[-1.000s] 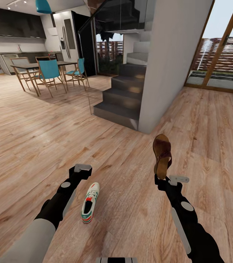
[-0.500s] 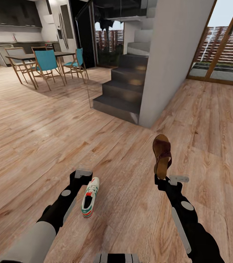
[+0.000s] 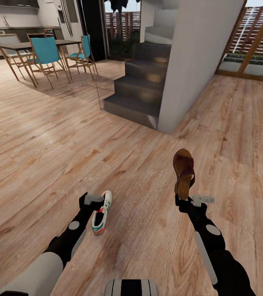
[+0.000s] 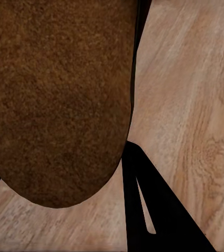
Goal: Pick up the two gym shoes and the two sandals from the corridor floor and place them onto the hallstand (shoe rack) in the corridor, making sure they are on the rack and not on the floor. Arrange them so the two gym shoes are next to each other and the two sandals are next to each other.
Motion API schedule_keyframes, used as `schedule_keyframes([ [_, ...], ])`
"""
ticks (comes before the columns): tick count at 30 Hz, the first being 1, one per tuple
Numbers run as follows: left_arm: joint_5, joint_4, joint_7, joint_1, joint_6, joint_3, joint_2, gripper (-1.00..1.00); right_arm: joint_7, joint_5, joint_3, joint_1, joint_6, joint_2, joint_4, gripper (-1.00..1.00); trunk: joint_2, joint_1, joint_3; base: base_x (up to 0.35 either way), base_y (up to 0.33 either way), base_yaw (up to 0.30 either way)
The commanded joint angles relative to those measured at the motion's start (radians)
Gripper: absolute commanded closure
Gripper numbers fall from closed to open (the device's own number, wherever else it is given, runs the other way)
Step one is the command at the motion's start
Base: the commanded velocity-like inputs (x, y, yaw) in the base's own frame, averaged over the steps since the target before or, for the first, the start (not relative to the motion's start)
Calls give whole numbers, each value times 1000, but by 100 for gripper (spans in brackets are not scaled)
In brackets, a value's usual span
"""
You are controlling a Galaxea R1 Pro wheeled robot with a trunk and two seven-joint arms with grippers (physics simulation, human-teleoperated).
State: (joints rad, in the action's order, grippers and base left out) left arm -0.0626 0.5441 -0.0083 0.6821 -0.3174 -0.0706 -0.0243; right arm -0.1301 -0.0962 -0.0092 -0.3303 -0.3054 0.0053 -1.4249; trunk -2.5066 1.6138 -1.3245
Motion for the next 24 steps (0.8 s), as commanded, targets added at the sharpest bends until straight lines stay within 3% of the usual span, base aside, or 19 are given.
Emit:
schedule_keyframes([
  [1,-6,-1,-1,0,-11,2,0,-100,-6,-12,1,-1,-4,1,-4,100,-1,0,-6,0,0,0],
  [7,-6,-2,1,0,-45,2,0,-100,-6,-13,1,0,-6,1,-44,100,-2,3,-39,0,0,0],
  [24,-2,0,1,0,-48,3,0,-100,-6,-13,2,0,-6,0,-52,100,-6,11,-133,0,0,0],
])
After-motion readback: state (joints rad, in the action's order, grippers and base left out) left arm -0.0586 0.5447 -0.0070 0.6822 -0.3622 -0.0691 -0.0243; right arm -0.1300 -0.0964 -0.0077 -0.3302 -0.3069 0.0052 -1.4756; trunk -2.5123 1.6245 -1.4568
